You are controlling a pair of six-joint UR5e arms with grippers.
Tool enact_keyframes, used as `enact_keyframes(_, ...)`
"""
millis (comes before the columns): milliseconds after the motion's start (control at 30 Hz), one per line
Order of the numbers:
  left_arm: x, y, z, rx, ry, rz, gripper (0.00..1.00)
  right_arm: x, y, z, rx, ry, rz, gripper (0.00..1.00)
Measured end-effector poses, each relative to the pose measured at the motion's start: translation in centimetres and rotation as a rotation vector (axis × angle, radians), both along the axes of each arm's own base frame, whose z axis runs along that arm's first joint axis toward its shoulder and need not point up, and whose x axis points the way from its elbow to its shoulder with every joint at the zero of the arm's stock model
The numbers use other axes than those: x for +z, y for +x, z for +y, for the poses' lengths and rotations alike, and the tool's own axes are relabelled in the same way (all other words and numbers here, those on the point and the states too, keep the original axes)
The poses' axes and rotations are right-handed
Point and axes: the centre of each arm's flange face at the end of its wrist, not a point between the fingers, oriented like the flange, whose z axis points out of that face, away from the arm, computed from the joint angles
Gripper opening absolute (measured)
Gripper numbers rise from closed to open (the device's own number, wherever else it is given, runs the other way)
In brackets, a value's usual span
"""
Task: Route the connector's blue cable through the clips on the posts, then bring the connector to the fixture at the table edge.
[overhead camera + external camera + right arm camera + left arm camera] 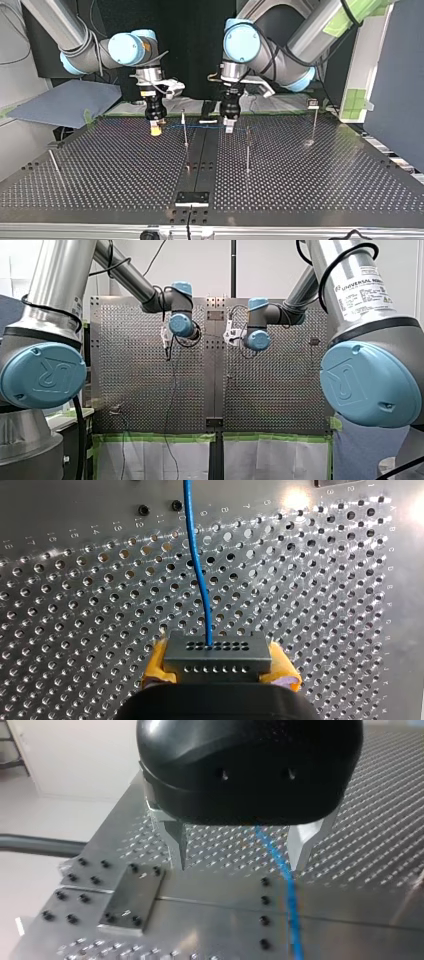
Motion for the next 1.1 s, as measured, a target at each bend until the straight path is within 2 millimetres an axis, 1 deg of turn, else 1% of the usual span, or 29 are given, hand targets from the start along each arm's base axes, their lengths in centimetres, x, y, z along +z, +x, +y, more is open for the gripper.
enact_keyframes(100, 0.1, 0.4, 0.1, 0.012, 0.002, 0.003, 1.00, 0.0, 0.0, 0.0, 0.000, 0.001, 0.000, 0.00)
enact_keyframes(267, -1.8, 0.6, -0.5, 0.001, 0.031, 0.041, 1.00, 0.0, 0.0, 0.0, 0.000, 0.001, 0.001, 0.00)
enact_keyframes(400, -2.5, 0.7, -0.7, -0.002, 0.038, 0.050, 1.00, 0.0, 0.0, 0.0, 0.000, 0.001, 0.001, 0.00)
enact_keyframes(567, -2.9, 1.5, -0.5, 0.015, 0.039, 0.052, 1.00, 0.0, 0.0, 0.0, 0.000, 0.001, 0.001, 0.00)
enact_keyframes(733, -3.7, 2.5, -0.7, 0.024, 0.047, 0.057, 1.00, 0.0, 0.0, 0.1, 0.001, 0.002, 0.002, 0.00)
enact_keyframes(900, -3.4, 3.1, -0.9, 0.027, 0.040, 0.044, 1.00, 0.0, 0.0, 0.1, 0.001, 0.003, 0.002, 0.00)
enact_keyframes(1100, -2.9, 3.8, -0.6, 0.036, 0.033, 0.033, 1.00, 0.0, 0.1, 0.1, 0.002, 0.004, 0.002, 0.00)
